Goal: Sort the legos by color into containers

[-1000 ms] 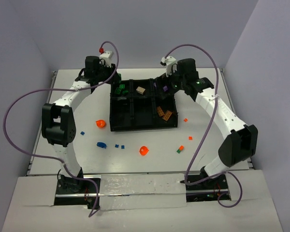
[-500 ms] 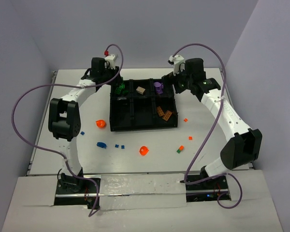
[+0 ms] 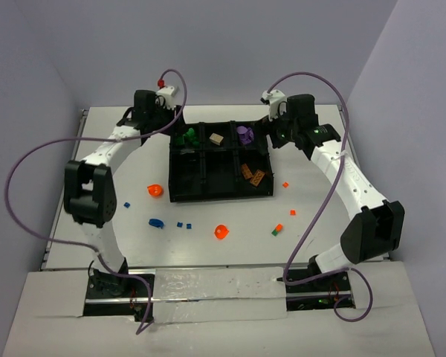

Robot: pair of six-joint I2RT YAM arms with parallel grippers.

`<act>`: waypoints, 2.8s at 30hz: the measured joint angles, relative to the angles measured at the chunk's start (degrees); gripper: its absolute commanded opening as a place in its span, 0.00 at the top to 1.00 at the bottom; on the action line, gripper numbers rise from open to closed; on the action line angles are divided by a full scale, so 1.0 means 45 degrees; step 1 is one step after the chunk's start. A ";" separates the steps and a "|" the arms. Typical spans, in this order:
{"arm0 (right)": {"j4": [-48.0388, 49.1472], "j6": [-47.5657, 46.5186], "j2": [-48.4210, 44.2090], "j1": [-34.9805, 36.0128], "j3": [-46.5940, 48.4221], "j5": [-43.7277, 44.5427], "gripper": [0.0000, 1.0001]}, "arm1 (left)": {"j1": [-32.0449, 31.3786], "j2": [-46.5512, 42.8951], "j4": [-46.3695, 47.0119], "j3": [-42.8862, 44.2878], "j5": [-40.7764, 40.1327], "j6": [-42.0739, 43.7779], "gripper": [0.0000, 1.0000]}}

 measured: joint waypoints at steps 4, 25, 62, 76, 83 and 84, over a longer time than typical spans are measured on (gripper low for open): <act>0.0018 -0.0152 -0.0284 -0.0072 -0.0410 -0.0123 0.00 | 0.0417 -0.3145 -0.0089 -0.2538 0.1446 0.1279 0.42; -0.0082 -0.0926 -0.1114 -0.0427 -0.2197 -0.0427 0.00 | 0.1178 -0.9406 -0.9106 -0.9528 0.3964 1.4662 0.38; -0.0587 -0.1514 -0.1580 -0.0818 -0.2922 -0.0617 0.00 | 0.1008 -0.7916 -0.6888 -1.1640 0.2873 1.7807 0.87; -0.0654 -0.1546 -0.1580 -0.0946 -0.2923 -0.0719 0.00 | -0.0522 -0.8179 -0.6839 -0.7291 0.4319 1.3633 1.00; -0.0656 -0.1505 -0.1580 -0.1138 -0.2926 -0.0734 0.00 | -0.1812 -0.6885 -0.4305 -0.6219 0.3786 0.9437 0.91; -0.0656 -0.1505 -0.1580 -0.1179 -0.2926 -0.0741 0.00 | -0.1865 -0.6436 -0.4005 -0.6078 0.3596 0.8993 0.91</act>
